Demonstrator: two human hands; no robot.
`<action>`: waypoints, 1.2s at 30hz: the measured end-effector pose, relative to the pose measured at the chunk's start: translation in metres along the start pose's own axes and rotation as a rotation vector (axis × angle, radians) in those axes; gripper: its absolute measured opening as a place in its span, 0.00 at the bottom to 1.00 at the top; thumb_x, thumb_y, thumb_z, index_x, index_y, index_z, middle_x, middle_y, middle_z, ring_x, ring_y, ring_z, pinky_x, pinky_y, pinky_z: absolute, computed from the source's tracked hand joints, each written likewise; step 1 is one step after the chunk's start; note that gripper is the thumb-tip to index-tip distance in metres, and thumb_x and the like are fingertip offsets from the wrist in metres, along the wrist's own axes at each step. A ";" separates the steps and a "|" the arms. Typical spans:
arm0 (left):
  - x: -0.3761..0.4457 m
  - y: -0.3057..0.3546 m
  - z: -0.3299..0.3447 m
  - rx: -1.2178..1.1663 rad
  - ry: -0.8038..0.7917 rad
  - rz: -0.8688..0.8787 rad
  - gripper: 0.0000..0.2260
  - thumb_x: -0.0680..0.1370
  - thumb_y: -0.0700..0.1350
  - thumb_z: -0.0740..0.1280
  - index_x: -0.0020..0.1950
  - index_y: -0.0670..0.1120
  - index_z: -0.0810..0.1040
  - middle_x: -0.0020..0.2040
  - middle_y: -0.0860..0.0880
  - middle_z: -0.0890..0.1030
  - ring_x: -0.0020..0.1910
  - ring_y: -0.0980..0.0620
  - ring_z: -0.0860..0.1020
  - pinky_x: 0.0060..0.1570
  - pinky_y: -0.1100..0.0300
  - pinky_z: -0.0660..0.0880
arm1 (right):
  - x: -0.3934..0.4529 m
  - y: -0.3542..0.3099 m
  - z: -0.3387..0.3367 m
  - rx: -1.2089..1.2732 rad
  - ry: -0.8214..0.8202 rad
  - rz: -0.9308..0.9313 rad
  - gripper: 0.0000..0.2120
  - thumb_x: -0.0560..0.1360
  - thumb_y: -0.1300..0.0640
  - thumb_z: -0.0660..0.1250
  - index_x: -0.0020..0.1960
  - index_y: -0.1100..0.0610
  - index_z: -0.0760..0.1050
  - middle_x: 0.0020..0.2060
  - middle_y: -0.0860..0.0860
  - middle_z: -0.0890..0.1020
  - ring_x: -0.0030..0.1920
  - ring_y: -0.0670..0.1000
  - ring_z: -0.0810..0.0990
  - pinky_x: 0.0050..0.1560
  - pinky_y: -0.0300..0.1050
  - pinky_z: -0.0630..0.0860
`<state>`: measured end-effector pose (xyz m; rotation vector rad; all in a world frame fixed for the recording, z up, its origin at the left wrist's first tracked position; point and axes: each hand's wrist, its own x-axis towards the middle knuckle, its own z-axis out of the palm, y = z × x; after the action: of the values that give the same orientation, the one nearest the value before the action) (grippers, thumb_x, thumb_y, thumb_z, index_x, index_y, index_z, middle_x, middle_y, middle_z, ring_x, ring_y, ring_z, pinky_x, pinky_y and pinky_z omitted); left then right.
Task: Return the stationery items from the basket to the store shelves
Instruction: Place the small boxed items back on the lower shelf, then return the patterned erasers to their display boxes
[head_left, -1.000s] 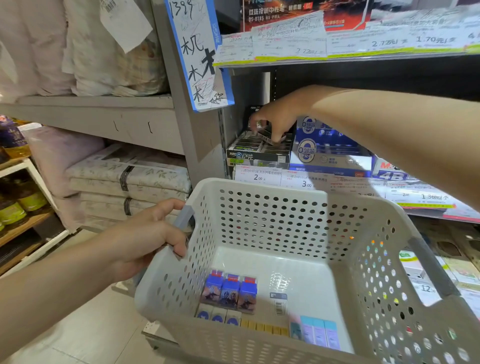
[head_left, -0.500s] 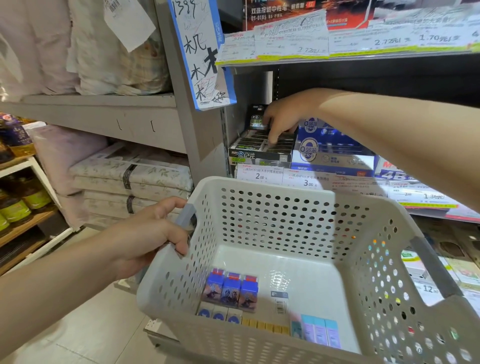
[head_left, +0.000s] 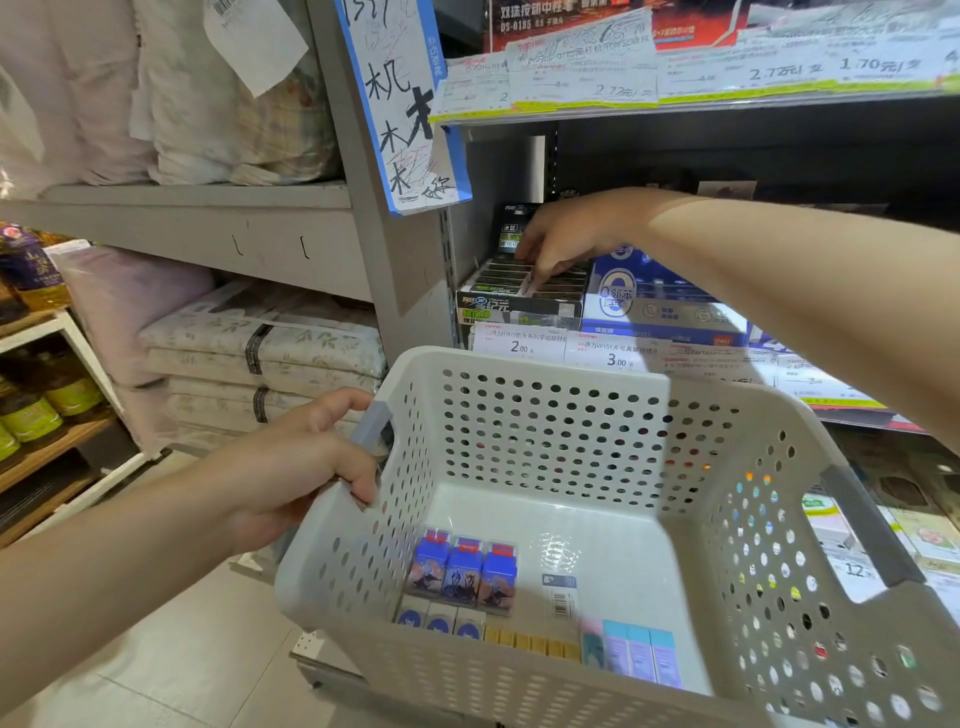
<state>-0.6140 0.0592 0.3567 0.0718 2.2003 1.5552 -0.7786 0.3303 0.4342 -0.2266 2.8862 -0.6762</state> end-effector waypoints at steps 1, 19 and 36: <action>0.000 0.000 0.000 0.002 0.001 0.001 0.31 0.54 0.31 0.65 0.55 0.49 0.75 0.31 0.42 0.81 0.33 0.42 0.80 0.32 0.54 0.77 | 0.000 0.000 0.001 0.014 -0.002 0.001 0.20 0.73 0.67 0.68 0.65 0.63 0.72 0.60 0.55 0.76 0.56 0.52 0.76 0.55 0.38 0.74; -0.002 0.002 0.003 -0.004 -0.007 0.004 0.29 0.53 0.31 0.65 0.53 0.48 0.76 0.30 0.42 0.81 0.33 0.42 0.80 0.35 0.52 0.78 | 0.004 0.008 0.012 -0.043 0.192 0.006 0.27 0.71 0.62 0.71 0.69 0.57 0.69 0.63 0.54 0.75 0.61 0.54 0.74 0.62 0.44 0.72; 0.000 0.000 0.005 0.002 0.008 -0.002 0.24 0.66 0.24 0.62 0.53 0.48 0.76 0.36 0.40 0.80 0.34 0.42 0.80 0.35 0.52 0.78 | -0.117 -0.023 0.058 -0.042 0.721 -0.508 0.07 0.69 0.59 0.62 0.47 0.55 0.74 0.42 0.49 0.78 0.39 0.50 0.78 0.40 0.48 0.76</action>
<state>-0.6122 0.0635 0.3551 0.0644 2.2075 1.5549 -0.6504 0.3070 0.4081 -0.9167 3.5580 -0.9296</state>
